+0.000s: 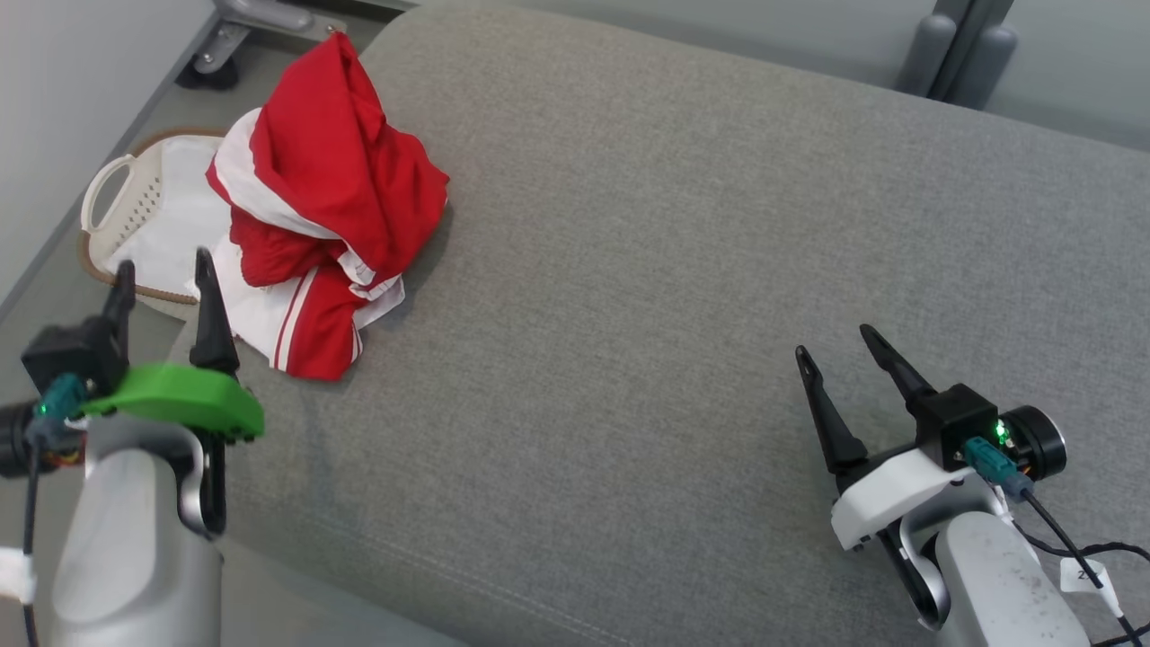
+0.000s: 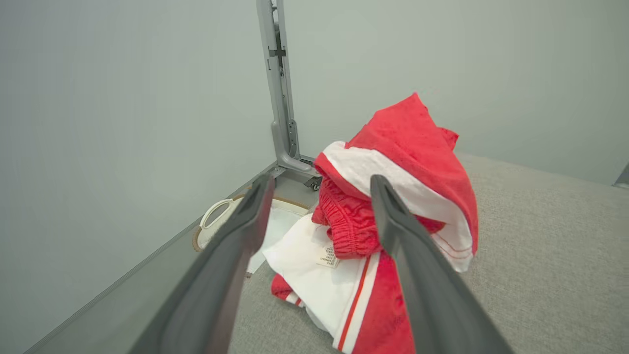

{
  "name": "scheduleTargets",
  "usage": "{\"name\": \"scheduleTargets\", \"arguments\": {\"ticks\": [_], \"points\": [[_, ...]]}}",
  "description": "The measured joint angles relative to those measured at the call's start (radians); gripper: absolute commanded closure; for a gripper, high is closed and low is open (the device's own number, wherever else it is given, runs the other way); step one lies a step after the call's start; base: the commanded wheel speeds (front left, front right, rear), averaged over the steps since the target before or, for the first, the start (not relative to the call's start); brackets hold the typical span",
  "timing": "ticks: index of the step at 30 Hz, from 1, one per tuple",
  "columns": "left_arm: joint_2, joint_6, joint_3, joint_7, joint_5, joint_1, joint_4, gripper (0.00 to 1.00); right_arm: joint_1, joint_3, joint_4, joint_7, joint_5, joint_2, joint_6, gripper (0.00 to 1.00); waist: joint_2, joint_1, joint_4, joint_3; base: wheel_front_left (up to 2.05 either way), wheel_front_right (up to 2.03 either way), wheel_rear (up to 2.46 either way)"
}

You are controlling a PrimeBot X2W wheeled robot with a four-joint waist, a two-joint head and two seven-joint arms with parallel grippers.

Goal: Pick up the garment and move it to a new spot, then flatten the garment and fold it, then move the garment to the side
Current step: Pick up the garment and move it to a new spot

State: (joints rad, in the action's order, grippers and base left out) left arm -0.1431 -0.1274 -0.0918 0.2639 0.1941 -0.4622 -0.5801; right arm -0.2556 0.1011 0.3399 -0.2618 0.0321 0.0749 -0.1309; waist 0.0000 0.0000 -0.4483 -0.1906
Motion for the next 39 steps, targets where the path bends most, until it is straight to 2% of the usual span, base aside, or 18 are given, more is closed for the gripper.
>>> {"name": "scheduleTargets", "arguments": {"ticks": [10,18,28,38,39], "points": [[-0.132,0.000,0.144,-0.001,0.143,-0.295,-0.193,0.00,-0.034,0.012,-0.005,0.000,-0.012,0.019,0.000,0.00,0.0000,0.0000,0.051,-0.093,0.00,0.00,0.00],[-0.202,-0.001,0.272,-0.114,0.227,-0.452,-0.372,0.00,-0.068,0.024,-0.004,0.000,-0.015,0.028,0.000,0.00,0.0000,0.0001,0.102,-0.148,0.00,0.00,0.00],[-0.217,-0.001,0.292,-0.249,0.264,-0.531,-0.583,0.00,-0.079,0.019,-0.027,0.000,-0.023,0.027,0.000,0.00,0.0000,0.0000,0.147,-0.200,0.00,0.00,0.00],[-0.195,-0.001,0.318,-0.292,0.317,-0.542,-0.627,0.00,-0.106,0.014,-0.051,-0.002,-0.033,0.033,0.000,0.00,0.0000,0.0000,0.158,-0.258,0.00,0.00,0.00],[-0.195,-0.001,0.321,-0.289,0.322,-0.542,-0.630,0.24,-0.106,0.013,-0.057,-0.002,-0.035,0.032,-0.001,0.00,0.0000,0.0001,0.158,-0.262,0.00,0.00,0.00]]}}
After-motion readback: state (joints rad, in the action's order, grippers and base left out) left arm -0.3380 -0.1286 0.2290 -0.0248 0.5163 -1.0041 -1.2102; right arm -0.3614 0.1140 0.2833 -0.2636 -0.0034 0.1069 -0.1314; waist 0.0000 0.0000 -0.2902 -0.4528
